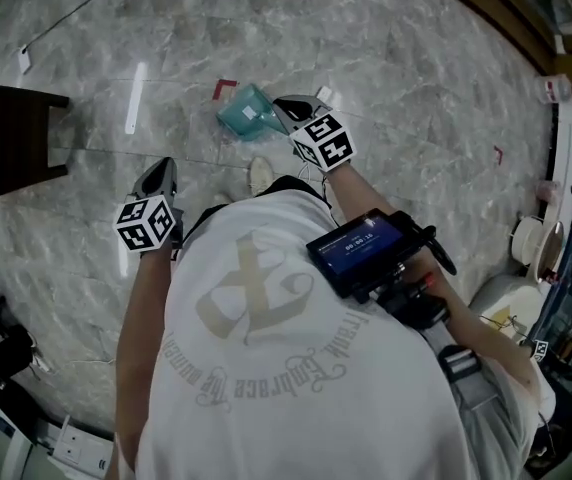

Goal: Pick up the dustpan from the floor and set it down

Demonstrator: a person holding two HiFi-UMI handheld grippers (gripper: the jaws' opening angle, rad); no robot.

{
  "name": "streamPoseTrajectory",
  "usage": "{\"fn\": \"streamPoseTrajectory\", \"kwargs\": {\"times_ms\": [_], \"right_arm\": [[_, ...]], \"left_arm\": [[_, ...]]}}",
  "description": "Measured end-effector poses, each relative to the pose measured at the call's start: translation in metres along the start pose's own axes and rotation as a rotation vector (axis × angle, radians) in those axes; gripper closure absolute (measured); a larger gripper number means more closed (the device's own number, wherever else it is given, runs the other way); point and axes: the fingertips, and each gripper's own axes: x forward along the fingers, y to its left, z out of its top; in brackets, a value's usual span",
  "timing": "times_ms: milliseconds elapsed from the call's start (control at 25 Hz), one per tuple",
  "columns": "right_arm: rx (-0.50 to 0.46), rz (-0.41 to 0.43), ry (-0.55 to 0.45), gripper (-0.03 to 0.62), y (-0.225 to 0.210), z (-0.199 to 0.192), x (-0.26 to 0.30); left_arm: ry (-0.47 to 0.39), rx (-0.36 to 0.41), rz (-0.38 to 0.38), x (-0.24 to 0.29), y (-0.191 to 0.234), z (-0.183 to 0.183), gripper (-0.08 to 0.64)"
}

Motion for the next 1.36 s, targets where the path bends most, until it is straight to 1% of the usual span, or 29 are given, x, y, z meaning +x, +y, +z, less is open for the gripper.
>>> {"fn": "streamPoseTrajectory", "kwargs": {"times_ms": [200,320,440,600,680,800,1000,1360], "right_arm": [[0.032,0.03,-0.074,0.575,0.003,0.032,-0.015],[0.016,0.043,-0.113,0.575,0.013,0.059,-0.021],[-0.003,0.044,-0.142,0.575,0.031,0.069,-0.03],[-0.005,0.029,-0.174,0.575,0.07,0.057,-0.059],[0.006,0.023,-0.178,0.575,0.081,0.052,-0.068],[0.023,0.018,-0.189,0.575,0.09,0.047,-0.074],[0.022,-0.004,-0.202,0.575,0.103,0.036,-0.084],[0.034,-0.019,-0.204,0.575,0.112,0.023,-0.097]], "left_arm": [[-0.015,0.065,-0.026,0.012,-0.01,0.023,0.548],[-0.021,0.08,-0.044,0.01,-0.006,0.037,0.548],[-0.023,0.09,-0.057,0.004,-0.002,0.035,0.548],[-0.044,0.122,-0.088,-0.023,-0.018,0.015,0.548],[-0.045,0.134,-0.103,-0.03,-0.024,0.011,0.548],[-0.039,0.153,-0.12,-0.034,-0.028,0.008,0.548],[-0.033,0.176,-0.138,-0.043,-0.03,-0.007,0.548],[-0.036,0.201,-0.153,-0.056,-0.04,-0.015,0.548]]}}
